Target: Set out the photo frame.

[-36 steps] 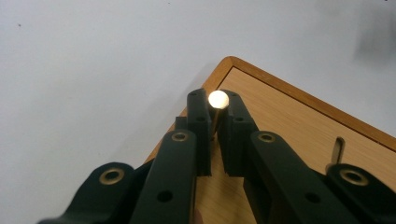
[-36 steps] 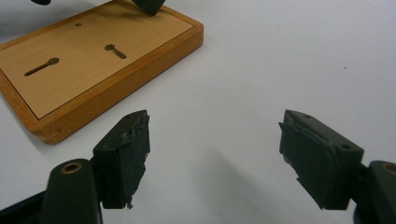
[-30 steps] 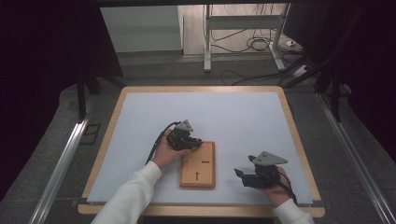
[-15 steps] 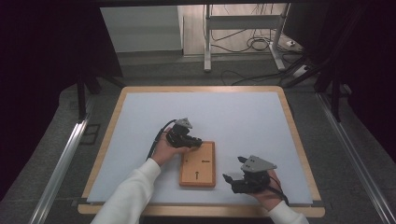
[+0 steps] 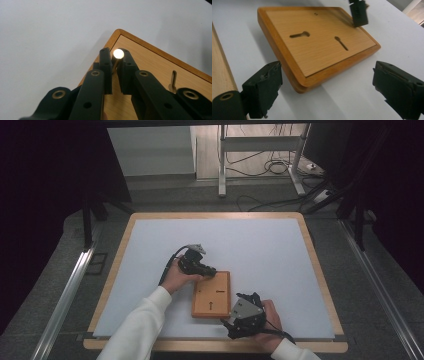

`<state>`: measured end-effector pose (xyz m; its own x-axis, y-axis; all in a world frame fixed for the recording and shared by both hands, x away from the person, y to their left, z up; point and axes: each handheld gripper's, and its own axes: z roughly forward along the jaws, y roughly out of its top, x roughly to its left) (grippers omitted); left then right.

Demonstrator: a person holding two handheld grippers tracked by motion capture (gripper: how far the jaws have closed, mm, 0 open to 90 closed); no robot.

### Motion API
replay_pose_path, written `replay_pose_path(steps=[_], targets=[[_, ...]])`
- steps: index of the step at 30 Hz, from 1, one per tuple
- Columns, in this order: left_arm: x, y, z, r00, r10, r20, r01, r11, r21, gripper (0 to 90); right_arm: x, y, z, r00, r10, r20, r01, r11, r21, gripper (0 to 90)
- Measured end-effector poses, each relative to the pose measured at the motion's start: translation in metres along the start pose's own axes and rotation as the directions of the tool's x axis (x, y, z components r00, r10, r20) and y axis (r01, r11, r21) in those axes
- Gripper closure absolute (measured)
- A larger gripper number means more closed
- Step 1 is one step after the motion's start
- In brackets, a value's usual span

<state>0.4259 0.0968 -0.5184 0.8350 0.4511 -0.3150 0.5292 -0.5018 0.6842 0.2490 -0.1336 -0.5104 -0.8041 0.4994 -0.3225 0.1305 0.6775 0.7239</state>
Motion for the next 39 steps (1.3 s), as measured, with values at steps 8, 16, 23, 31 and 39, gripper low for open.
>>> replay_pose_path(steps=[8,16,23,31,39], targets=[[0.006,0.002,0.000,0.9994,-0.014,0.031,0.014,0.9999,0.010,83.3,0.015,0.008,0.019,0.9945,-0.094,0.046,0.092,0.995,0.047,9.1],[0.004,0.002,0.000,0.9999,-0.012,0.011,0.012,0.9999,0.007,83.8,0.024,0.015,0.033,0.9742,-0.180,0.137,0.171,0.983,0.072,13.5],[-0.005,0.004,0.000,0.9977,0.016,-0.066,-0.016,0.9999,0.004,83.8,0.026,0.024,0.026,0.9573,-0.233,0.172,0.230,0.973,0.038,24.9],[-0.003,0.004,0.000,0.9952,0.005,-0.097,-0.007,0.9998,-0.016,81.0,0.015,0.037,0.016,0.9641,-0.214,0.157,0.218,0.976,-0.006,41.8],[-0.006,0.005,-0.002,0.9882,0.012,-0.153,-0.013,0.9999,-0.007,70.3,0.013,0.039,0.013,0.9596,-0.233,0.158,0.237,0.972,-0.005,48.1]])
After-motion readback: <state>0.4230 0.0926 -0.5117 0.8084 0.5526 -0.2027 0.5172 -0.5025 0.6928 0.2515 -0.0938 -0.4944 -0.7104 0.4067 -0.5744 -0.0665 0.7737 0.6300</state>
